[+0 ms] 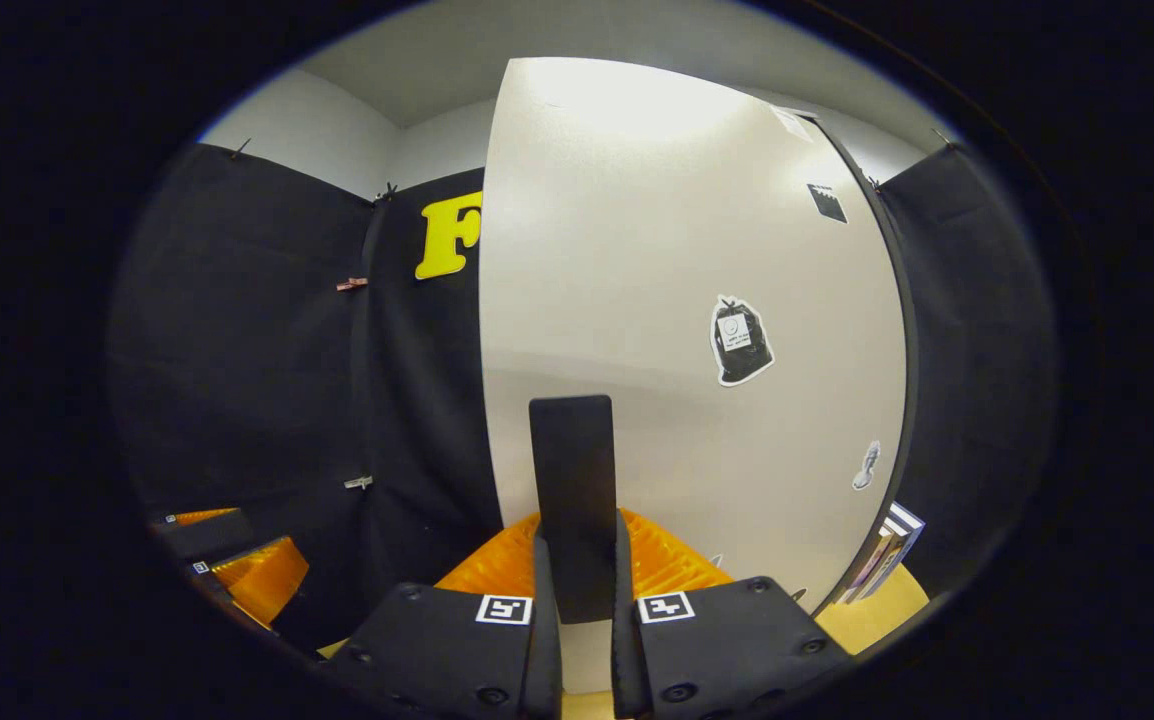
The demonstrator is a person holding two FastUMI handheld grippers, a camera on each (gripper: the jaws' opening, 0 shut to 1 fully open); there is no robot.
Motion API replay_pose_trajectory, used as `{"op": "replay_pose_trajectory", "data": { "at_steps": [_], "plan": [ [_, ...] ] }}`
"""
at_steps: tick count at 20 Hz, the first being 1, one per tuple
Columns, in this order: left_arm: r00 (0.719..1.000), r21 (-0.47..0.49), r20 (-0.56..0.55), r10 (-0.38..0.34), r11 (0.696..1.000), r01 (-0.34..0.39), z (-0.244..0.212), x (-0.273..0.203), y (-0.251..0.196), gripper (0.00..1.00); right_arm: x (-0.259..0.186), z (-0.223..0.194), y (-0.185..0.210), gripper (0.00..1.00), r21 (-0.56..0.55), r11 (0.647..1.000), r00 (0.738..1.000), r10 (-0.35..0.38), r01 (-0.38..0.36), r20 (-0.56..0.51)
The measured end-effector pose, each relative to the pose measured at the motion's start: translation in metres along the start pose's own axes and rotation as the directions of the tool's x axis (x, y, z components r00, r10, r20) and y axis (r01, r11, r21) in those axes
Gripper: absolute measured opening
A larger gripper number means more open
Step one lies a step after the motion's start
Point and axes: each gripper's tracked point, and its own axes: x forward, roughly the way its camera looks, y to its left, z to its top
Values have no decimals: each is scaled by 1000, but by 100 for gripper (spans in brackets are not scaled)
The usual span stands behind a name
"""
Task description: Open the cabinet door with the right hand, grasp the bottle in the cabinet with the left hand and place it on the coaster, then close the cabinet door with the right hand.
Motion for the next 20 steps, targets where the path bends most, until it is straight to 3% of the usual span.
{"op": "replay_pose_trajectory", "data": {
  "at_steps": [9,20],
  "plan": [
    [998,14,5,-60,998,60,4,-4,-38,94,-64,6,-34,23,20,1000,1000,23,-23,-13],
    [992,21,4,-130,991,130,7,11,-85,95,-121,13,-91,23,14,998,998,-60,60,22]
  ]
}}
